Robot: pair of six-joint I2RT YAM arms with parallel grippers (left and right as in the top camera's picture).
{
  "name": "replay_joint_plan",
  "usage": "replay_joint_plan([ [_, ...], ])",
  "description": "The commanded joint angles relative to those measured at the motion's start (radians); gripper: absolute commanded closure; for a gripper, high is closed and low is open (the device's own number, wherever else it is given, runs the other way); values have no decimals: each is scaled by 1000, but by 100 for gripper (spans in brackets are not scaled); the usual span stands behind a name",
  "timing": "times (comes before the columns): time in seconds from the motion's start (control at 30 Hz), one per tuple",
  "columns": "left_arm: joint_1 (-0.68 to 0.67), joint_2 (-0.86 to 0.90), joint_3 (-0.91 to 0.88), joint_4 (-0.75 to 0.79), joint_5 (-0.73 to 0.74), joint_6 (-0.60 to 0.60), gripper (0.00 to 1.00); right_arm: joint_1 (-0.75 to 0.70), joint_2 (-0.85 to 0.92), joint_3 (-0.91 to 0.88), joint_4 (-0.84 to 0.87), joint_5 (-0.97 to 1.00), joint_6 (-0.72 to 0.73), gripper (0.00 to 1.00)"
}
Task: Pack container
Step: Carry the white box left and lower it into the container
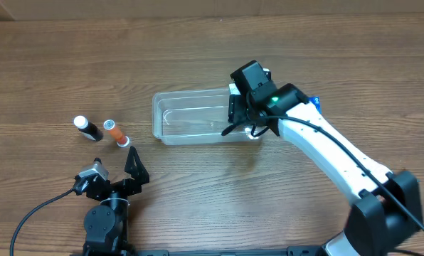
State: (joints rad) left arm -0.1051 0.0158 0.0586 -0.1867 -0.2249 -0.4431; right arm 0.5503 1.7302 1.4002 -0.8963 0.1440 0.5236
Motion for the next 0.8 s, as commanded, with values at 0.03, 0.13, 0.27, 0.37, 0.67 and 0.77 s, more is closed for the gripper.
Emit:
replay_joint_plan([
  [0.03, -6, -10, 0, 0, -11, -6, 0, -3, 71, 0, 25, 31, 28, 25],
  [0.13, -6, -10, 0, 0, -11, -6, 0, -3, 79, 0, 6, 27, 42, 20],
  [0.27, -6, -10, 0, 0, -11, -6, 0, -6, 72, 5, 20, 63, 17, 15],
  [0.37, -6, -10, 0, 0, -11, -6, 0, -6, 24, 49, 31, 95, -31, 10],
  [0.67, -6, -10, 0, 0, -11, -6, 0, -157, -252, 95, -126, 169, -35, 1],
  [0.77, -6, -10, 0, 0, -11, -6, 0, -350, -244, 92, -191, 29, -209, 0],
])
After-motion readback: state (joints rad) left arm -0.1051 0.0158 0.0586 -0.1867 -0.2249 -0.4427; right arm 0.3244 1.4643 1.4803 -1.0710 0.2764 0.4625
